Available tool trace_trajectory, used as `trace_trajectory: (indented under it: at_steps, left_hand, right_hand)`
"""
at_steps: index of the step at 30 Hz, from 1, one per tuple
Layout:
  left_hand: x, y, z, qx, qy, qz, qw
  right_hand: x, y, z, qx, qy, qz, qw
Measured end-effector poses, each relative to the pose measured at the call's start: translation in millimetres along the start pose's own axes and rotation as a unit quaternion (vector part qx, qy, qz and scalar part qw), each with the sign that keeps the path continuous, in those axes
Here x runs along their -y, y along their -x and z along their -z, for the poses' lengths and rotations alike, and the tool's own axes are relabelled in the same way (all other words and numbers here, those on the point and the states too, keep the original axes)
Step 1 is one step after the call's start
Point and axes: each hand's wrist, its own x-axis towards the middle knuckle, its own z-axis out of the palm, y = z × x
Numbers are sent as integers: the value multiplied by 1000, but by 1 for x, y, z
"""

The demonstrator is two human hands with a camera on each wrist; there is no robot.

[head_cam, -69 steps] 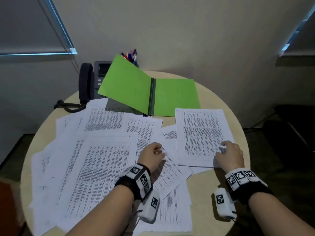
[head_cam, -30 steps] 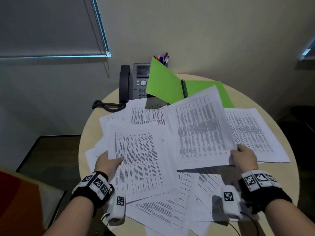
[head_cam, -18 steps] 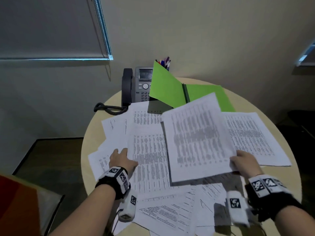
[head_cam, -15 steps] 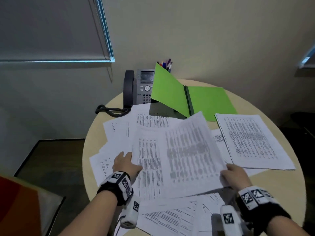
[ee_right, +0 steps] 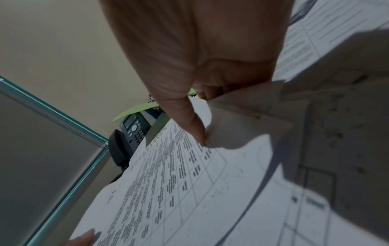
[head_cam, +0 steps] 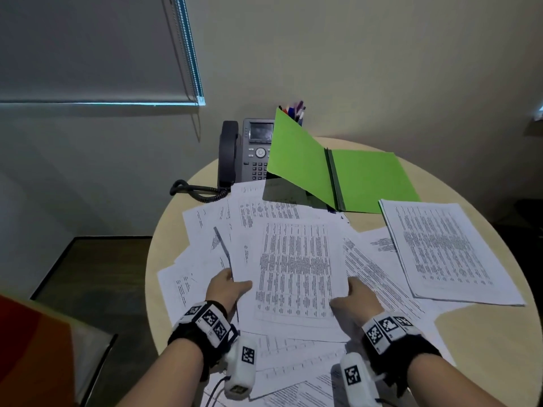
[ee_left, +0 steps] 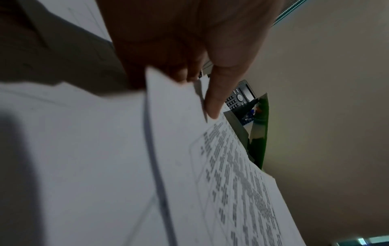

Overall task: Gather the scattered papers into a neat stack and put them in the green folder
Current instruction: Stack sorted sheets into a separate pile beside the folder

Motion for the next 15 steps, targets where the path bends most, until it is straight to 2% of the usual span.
trace_trajectory:
  at_steps: [3,7,9,15]
  left_hand:
    - [2,4,-2,19,15,-6,1000]
    - [-1,3,-7,-11,-8,-63,998]
    - [-5,2,-10,-20,-5,-81,996]
    - [-11,-12,-15,-8,9,-43,999]
  right_hand:
    - [1,-1,-4,20,12,11,1000]
    - [2,-6,-5,-3,-29,-8,1000]
    - [2,-9,-4,20,-45,-11,999]
    - [3,-1,-2,99,-126,22,987]
